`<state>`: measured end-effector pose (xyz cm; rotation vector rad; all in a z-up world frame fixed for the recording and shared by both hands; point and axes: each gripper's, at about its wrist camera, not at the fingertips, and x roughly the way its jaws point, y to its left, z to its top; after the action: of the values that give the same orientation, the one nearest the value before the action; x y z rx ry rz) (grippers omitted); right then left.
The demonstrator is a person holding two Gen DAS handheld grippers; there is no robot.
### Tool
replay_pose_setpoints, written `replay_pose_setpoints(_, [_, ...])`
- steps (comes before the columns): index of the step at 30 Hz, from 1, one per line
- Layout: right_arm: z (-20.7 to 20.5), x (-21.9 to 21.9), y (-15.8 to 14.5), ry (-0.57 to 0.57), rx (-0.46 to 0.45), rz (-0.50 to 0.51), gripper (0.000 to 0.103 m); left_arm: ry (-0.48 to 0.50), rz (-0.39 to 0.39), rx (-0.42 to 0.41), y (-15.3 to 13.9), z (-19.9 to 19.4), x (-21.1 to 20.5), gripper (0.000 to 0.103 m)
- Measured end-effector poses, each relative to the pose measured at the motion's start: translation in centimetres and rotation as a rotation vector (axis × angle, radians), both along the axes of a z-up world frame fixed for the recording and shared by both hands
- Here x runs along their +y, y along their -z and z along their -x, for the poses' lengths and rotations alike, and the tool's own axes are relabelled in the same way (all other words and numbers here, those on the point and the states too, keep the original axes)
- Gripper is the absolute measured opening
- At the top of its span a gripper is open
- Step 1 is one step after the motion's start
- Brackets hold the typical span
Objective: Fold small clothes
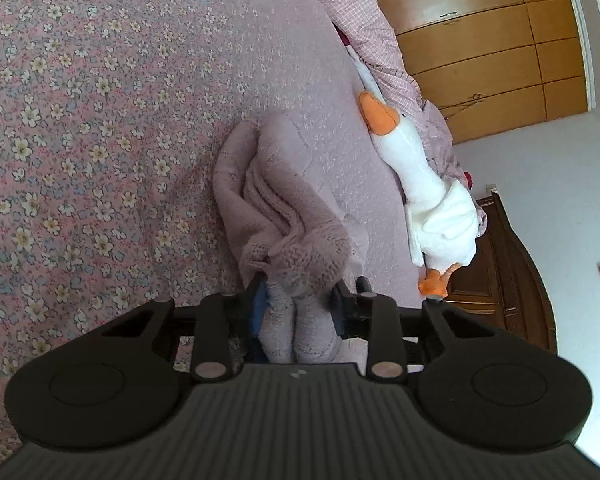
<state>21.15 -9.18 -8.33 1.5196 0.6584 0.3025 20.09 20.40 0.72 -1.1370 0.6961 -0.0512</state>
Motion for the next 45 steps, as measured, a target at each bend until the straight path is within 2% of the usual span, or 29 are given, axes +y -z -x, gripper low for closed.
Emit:
replay_pose_setpoints(1, [0.1, -0.1, 0.3, -0.005, 0.008, 0.012, 0.052, 0.005, -0.001, -0.004, 0.0, 0.1, 0.1, 0.036])
replay_pose_setpoints(2, [0.0, -0.1, 0.7, -0.014, 0.016, 0.020, 0.045, 0.013, -0.006, -0.010, -0.1, 0.4, 0.2, 0.036])
replay_pose_setpoints(3, [0.0, -0.1, 1.0, -0.024, 0.018, 0.027, 0.040, 0.025, -0.020, -0.015, 0.0, 0.7, 0.3, 0.037])
replay_pose_setpoints(5, [-0.2, -0.3, 1.2, -0.043, 0.022, 0.027, 0.037, 0.041, -0.073, -0.058, 0.1, 2.0, 0.6, 0.049])
replay_pose_setpoints(7, [-0.3, -0.8, 1.4, -0.054, 0.038, 0.003, 0.036, 0.035, -0.131, -0.100, 0.6, 3.7, 0.8, 0.091])
replay_pose_setpoints(9, [-0.4, -1.3, 1.5, -0.062, 0.063, -0.029, 0.036, 0.028, -0.132, -0.116, 1.8, 4.6, 0.6, 0.103])
replay_pose_setpoints(13, [-0.6, -1.7, 1.5, -0.066, 0.086, -0.072, 0.036, 0.073, 0.055, -0.101, 4.4, 2.7, 0.4, 0.103])
replay_pose_setpoints(14, [-0.7, -1.7, 1.7, -0.065, 0.098, -0.096, 0.036, 0.086, 0.073, -0.098, 4.6, 2.2, -0.2, 0.103])
replay_pose_setpoints(17, [-0.6, -2.0, 2.1, -0.068, 0.124, -0.144, 0.036, 0.089, 0.077, -0.078, 4.9, 1.7, -1.4, 0.103])
replay_pose_setpoints(20, [-0.8, -2.3, 2.3, -0.085, 0.136, -0.178, 0.036, 0.125, 0.139, -0.072, 5.6, 1.2, -2.5, 0.103])
replay_pose_setpoints(24, [-0.9, -2.2, 2.4, -0.092, 0.142, -0.220, 0.036, 0.153, 0.172, -0.069, 6.1, 0.3, -3.5, 0.103])
replay_pose_setpoints(29, [-1.5, -2.7, 2.2, -0.096, 0.153, -0.245, 0.037, 0.197, 0.166, -0.124, 6.1, -1.2, -3.7, 0.103])
replay_pose_setpoints(31, [-1.6, -2.9, 1.9, -0.108, 0.155, -0.235, 0.037, 0.170, 0.177, -0.137, 6.0, -1.1, -3.5, 0.103])
replay_pose_setpoints(34, [-1.4, -3.0, 2.3, -0.117, 0.165, -0.246, 0.036, 0.041, 0.268, -0.214, 6.5, 0.9, -1.8, 0.103])
replay_pose_setpoints(38, [-1.3, -2.1, 2.4, -0.120, 0.169, -0.246, 0.036, 0.022, 0.251, -0.173, 6.9, -0.3, -1.9, 0.103])
replay_pose_setpoints(41, [-1.3, -2.4, 2.6, -0.119, 0.166, -0.269, 0.036, 0.052, 0.226, -0.148, 6.6, -1.7, -2.6, 0.103])
replay_pose_setpoints(45, [-1.4, -2.5, 2.2, -0.135, 0.147, -0.255, 0.036, 0.033, 0.192, -0.149, 6.3, -3.5, -3.2, 0.103])
